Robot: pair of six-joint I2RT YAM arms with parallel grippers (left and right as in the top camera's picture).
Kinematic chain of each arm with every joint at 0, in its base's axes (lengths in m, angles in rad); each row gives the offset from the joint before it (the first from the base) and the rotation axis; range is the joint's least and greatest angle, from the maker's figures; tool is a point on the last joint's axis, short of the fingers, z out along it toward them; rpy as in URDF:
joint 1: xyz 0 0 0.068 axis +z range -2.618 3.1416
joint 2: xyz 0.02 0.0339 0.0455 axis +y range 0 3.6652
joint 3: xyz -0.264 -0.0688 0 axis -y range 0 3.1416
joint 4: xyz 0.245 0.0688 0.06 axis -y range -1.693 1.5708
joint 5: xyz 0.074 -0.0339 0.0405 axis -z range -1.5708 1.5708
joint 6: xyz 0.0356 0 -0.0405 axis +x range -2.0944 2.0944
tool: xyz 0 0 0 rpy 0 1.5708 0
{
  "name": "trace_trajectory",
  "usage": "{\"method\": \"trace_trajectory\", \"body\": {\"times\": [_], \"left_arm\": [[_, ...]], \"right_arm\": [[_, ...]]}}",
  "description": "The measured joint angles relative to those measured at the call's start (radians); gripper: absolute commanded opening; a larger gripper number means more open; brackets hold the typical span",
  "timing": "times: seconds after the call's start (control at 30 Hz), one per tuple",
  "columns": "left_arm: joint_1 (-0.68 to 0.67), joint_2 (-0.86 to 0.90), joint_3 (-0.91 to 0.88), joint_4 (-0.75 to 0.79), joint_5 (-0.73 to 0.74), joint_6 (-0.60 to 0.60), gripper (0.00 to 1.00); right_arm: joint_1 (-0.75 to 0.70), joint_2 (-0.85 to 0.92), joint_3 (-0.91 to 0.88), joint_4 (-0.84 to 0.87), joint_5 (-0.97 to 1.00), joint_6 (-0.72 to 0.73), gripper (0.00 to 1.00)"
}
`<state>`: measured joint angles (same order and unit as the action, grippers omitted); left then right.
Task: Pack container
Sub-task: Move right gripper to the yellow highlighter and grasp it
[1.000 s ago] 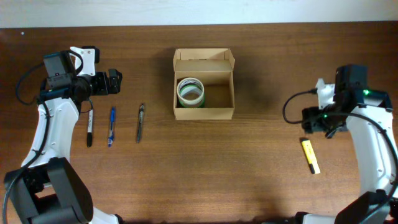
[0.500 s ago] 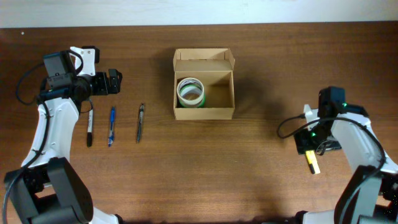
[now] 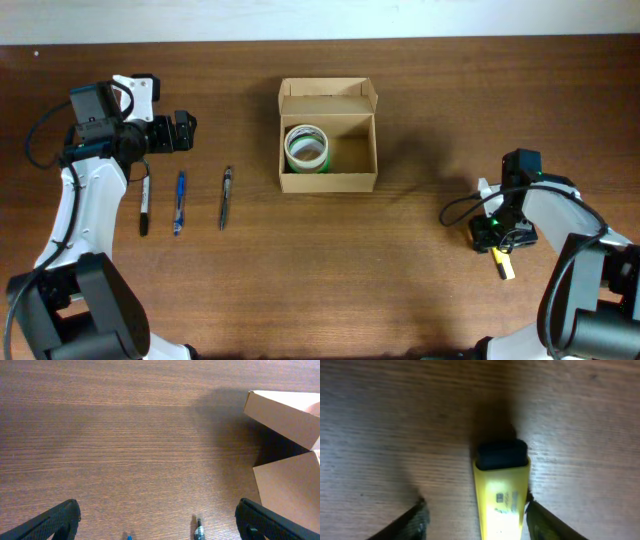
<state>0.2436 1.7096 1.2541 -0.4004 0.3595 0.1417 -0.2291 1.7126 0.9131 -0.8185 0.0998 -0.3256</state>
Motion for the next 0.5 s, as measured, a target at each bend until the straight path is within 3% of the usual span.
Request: {"method": "trace_trajectory", "body": {"times": [0.37, 0.5], "left_arm": [[0.000, 0.000, 0.000, 0.000, 0.000, 0.000, 0.99], [0.000, 0.000, 0.000, 0.000, 0.000, 0.000, 0.99]], "right_arm": [[0.000, 0.011, 0.010, 0.015, -0.014, 0.014, 0.26], [0.001, 0.011, 0.012, 0.019, -0.007, 0.019, 0.09]]}}
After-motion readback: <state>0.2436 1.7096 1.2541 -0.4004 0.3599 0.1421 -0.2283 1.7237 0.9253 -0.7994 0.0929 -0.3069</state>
